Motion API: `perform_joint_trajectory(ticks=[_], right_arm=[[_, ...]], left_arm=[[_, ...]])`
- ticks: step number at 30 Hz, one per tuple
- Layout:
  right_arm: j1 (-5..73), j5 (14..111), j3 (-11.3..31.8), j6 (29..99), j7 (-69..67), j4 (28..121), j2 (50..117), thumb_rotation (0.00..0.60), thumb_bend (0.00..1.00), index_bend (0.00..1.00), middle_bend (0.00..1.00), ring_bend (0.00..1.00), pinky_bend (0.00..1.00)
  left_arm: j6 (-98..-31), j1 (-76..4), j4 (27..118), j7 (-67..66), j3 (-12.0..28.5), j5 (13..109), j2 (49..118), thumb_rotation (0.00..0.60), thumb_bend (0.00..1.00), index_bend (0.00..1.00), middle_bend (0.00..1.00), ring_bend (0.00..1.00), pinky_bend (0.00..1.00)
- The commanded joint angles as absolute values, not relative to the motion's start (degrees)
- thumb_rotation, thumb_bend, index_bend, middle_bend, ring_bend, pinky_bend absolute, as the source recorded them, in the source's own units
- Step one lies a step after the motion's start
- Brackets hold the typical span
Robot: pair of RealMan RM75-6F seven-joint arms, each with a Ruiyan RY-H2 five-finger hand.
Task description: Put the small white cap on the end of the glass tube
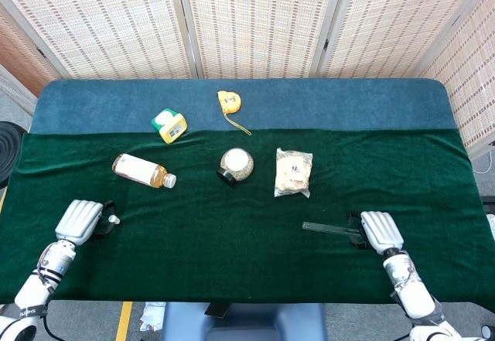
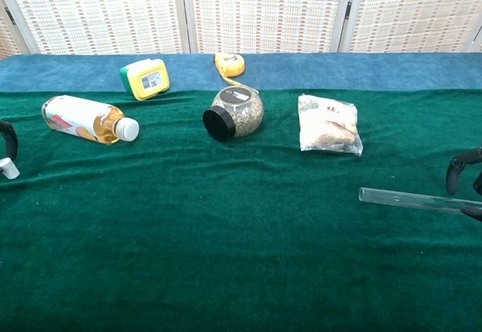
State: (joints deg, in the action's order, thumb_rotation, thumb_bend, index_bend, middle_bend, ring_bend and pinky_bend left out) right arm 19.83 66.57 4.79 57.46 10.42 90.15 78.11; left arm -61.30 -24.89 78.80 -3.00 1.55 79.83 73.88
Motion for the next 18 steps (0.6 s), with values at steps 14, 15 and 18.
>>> perform_joint_trajectory(ticks=[14, 15, 18], right_arm=[[22.2, 63.5, 4.9, 55.4, 12.4, 90.1, 79.2, 0.600, 0.38, 0.48, 0.91, 1.00, 1.00], [22.3, 63.3, 4.9, 55.3, 12.5, 90.1, 79.2, 0.600, 0.38, 0.48, 0.91, 1.00, 1.00], [22.7, 62.8, 5.0, 55.0, 12.5, 90.1, 79.4, 0.600, 0.38, 0.49, 0.91, 1.00, 1.00]], left_arm=[[-61.1, -24.8, 77.9, -2.5, 1.5, 79.6, 74.2, 0.600, 0.47, 0.63, 1.00, 0.92, 0.81], [-61.0, -24.8, 77.9, -2.4, 1.5, 79.6, 74.2, 0.600, 0.47, 0.63, 1.00, 0.92, 0.81], [-60.9, -24.8, 77.7, -2.3, 1.4, 79.6, 74.3, 0.600, 0.47, 0.63, 1.00, 0.92, 0.81]])
